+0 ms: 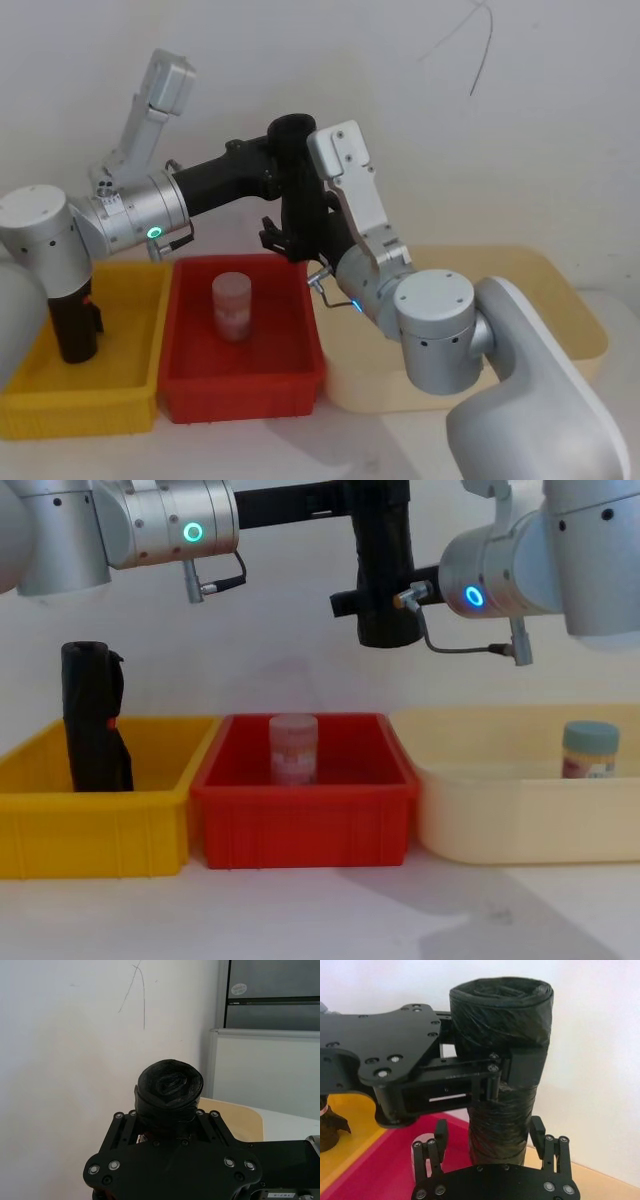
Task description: Pick up the garbage bag with the one hand and transfer it to the other hand.
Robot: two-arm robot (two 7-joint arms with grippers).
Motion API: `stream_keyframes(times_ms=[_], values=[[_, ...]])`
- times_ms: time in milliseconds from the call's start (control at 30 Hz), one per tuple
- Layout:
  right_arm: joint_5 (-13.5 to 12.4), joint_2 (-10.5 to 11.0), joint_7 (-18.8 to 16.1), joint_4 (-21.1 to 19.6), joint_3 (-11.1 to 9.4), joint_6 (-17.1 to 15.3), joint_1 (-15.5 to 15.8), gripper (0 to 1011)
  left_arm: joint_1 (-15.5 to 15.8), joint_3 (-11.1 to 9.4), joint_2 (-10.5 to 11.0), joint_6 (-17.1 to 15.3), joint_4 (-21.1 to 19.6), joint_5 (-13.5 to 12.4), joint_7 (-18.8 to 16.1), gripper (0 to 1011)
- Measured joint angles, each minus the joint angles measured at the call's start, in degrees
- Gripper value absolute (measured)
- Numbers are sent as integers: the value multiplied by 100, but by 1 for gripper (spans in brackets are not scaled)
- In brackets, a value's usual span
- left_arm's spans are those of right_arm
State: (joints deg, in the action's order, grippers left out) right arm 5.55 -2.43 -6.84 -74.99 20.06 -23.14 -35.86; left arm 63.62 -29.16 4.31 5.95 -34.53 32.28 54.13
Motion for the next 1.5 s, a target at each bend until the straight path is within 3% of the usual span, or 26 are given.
stream_keyframes(times_ms=[433, 600, 1033, 1500], values=[[48, -103, 71, 104, -32, 98, -43, 984, 0, 0, 0, 0, 0, 0, 0, 425], [56, -121, 83, 123, -38, 115, -52, 897, 0, 0, 0, 0, 0, 0, 0, 425], [67, -146, 99, 148, -46, 134, -59, 518, 0, 1, 0, 0, 0, 0, 0, 425], [72, -153, 105, 159, -46, 141, -65, 518, 0, 0, 0, 0, 0, 0, 0, 424]])
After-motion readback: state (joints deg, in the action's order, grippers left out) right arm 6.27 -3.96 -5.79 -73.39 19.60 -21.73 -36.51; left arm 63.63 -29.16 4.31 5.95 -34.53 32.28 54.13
